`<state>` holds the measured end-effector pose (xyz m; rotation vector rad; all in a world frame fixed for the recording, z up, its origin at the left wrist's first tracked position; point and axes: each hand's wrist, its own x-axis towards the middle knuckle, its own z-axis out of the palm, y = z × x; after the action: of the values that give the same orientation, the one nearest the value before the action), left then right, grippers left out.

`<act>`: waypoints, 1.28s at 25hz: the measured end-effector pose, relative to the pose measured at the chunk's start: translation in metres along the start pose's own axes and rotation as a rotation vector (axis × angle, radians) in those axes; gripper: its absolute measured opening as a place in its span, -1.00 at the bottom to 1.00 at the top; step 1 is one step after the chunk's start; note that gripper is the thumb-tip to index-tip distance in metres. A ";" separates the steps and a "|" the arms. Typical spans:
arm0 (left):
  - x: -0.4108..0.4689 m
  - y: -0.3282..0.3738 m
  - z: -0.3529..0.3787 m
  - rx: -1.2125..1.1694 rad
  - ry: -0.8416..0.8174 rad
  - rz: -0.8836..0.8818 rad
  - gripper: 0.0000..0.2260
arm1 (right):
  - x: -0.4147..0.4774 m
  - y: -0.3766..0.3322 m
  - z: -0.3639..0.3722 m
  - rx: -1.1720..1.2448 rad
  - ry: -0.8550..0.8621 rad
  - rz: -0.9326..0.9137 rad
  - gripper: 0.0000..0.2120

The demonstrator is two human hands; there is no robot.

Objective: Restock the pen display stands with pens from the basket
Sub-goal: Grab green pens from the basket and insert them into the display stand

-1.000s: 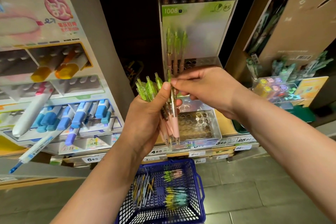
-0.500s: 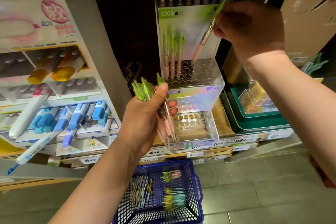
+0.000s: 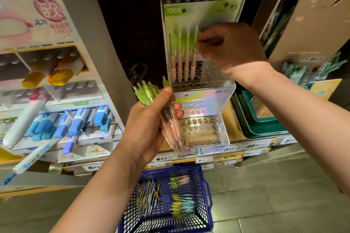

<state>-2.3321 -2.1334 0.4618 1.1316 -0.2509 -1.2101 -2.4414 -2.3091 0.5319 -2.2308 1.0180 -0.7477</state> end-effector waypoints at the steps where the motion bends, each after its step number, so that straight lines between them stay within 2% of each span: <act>1: 0.000 0.001 -0.001 -0.004 -0.005 -0.006 -0.77 | -0.001 0.001 0.002 -0.019 -0.002 0.002 -0.83; 6: -0.005 0.004 0.001 -0.001 -0.039 0.001 -0.81 | -0.005 -0.005 -0.006 -0.168 -0.046 0.058 -0.81; 9: -0.009 0.003 0.004 0.034 -0.050 0.024 -0.76 | -0.027 -0.015 -0.001 -0.313 -0.170 0.094 -0.83; 10: -0.010 0.003 0.005 0.054 -0.045 0.036 -0.75 | -0.037 -0.020 0.003 -0.324 -0.242 0.101 -0.76; 12: -0.010 0.002 0.006 0.099 -0.038 0.061 -0.76 | -0.051 -0.027 0.013 -0.215 -0.378 0.154 -0.67; 14: -0.011 0.002 0.005 0.122 -0.021 0.081 -0.79 | -0.056 -0.028 0.020 -0.007 -0.401 0.218 -0.71; 16: -0.013 0.002 0.002 0.121 -0.021 0.080 -0.81 | -0.056 -0.026 0.022 0.249 -0.379 0.325 -0.78; 19: -0.015 0.002 -0.001 0.062 -0.030 0.042 -0.79 | -0.059 -0.029 0.023 0.507 -0.344 0.444 -0.94; 22: -0.014 0.002 -0.006 -0.013 -0.005 -0.013 -0.73 | -0.046 -0.032 0.010 0.677 -0.153 0.421 -0.93; 24: -0.013 0.002 -0.008 -0.049 -0.008 -0.045 -0.68 | -0.030 -0.031 -0.003 0.608 -0.051 0.275 -0.98; 27: -0.012 -0.001 -0.012 -0.063 -0.011 -0.055 -0.71 | -0.015 -0.031 -0.009 0.406 0.076 0.080 -0.87; 32: -0.013 -0.002 -0.016 -0.018 -0.017 -0.048 -0.81 | -0.009 -0.035 0.005 0.154 0.148 -0.024 -0.83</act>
<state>-2.3274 -2.1140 0.4576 1.1171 -0.2267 -1.2622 -2.4268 -2.2817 0.5503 -2.0841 0.9691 -0.9798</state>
